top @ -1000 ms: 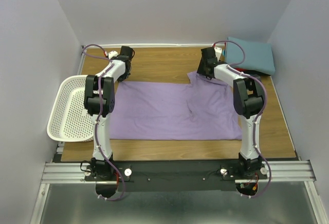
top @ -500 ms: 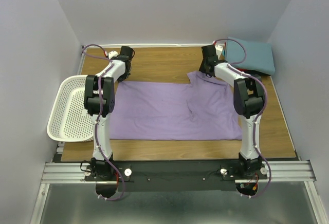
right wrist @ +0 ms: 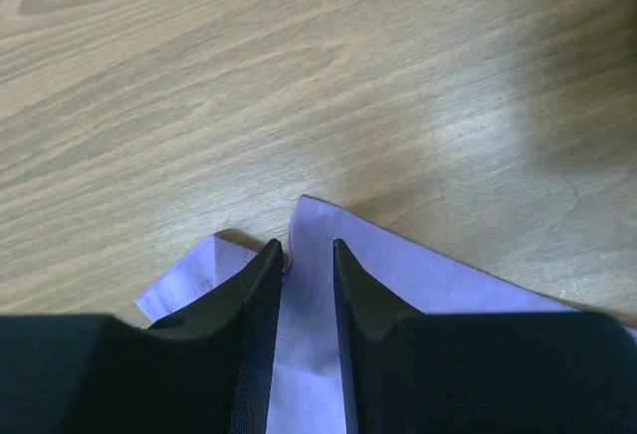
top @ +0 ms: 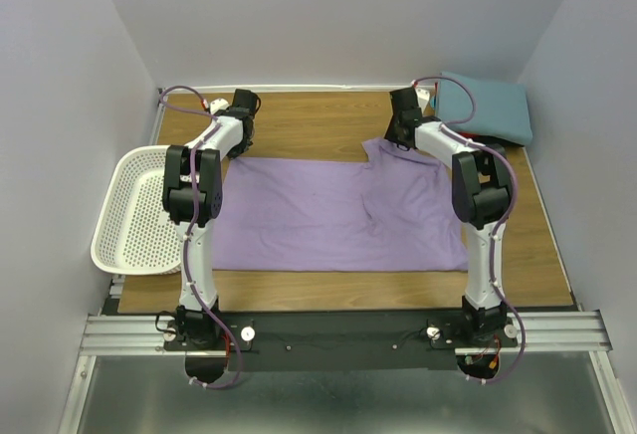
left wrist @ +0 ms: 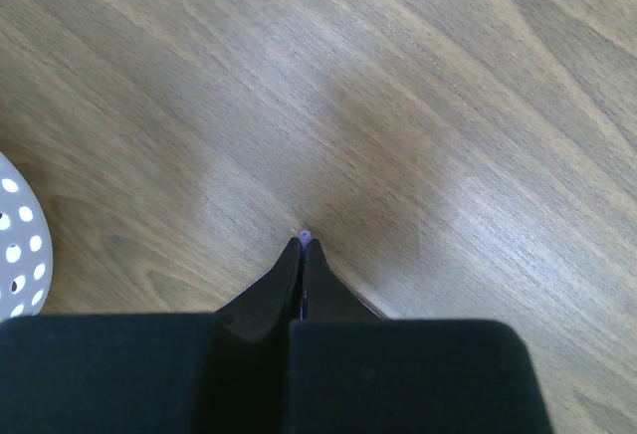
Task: Fold and stack the t-shirts
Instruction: Fold the tshirt
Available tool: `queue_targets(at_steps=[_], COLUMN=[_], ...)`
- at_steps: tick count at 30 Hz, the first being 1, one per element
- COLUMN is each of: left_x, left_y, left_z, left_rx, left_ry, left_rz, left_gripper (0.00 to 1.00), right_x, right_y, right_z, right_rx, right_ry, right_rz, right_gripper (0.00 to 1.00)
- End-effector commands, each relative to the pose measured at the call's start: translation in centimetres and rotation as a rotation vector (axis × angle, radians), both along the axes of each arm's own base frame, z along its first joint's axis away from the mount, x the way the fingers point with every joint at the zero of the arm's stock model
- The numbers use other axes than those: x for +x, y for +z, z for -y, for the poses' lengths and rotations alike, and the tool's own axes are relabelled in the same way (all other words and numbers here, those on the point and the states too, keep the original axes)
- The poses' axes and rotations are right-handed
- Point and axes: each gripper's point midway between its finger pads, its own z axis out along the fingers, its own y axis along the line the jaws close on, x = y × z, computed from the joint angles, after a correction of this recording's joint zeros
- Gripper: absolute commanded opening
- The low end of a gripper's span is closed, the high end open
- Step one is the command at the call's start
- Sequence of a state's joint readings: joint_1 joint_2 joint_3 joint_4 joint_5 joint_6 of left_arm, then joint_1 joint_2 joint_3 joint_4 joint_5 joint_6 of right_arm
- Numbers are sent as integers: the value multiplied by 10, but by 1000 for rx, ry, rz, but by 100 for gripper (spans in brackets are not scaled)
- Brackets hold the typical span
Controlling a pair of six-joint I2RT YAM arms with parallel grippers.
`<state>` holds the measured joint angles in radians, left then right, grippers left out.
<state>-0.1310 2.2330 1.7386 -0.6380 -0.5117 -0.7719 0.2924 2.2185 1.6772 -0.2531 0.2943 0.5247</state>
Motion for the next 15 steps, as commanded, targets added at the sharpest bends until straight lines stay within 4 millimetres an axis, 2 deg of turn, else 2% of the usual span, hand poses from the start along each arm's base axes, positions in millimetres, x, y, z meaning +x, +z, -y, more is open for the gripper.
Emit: queue_targets(at_steps=[1, 7, 13, 15], left_x=[-6, -7, -6, -6], left_y=[-3, -7, -5, -6], left_z=[-6, -5, -4, -4], left_rx=[2, -2, -4, -7], left_ry=[8, 4, 4, 4], left_rz=[-19, -26, -23, -23], left_gripper=[0, 0, 0, 0], right_x=[1, -2, -3, -3], right_y=[-17, -24, -24, -21], right_z=[-4, -4, -2, 1], right_rx=[32, 35, 28, 16], right_ry=[4, 5, -2, -12], right_rz=[-23, -39, -40, -33], right_gripper=[34, 33, 18, 8])
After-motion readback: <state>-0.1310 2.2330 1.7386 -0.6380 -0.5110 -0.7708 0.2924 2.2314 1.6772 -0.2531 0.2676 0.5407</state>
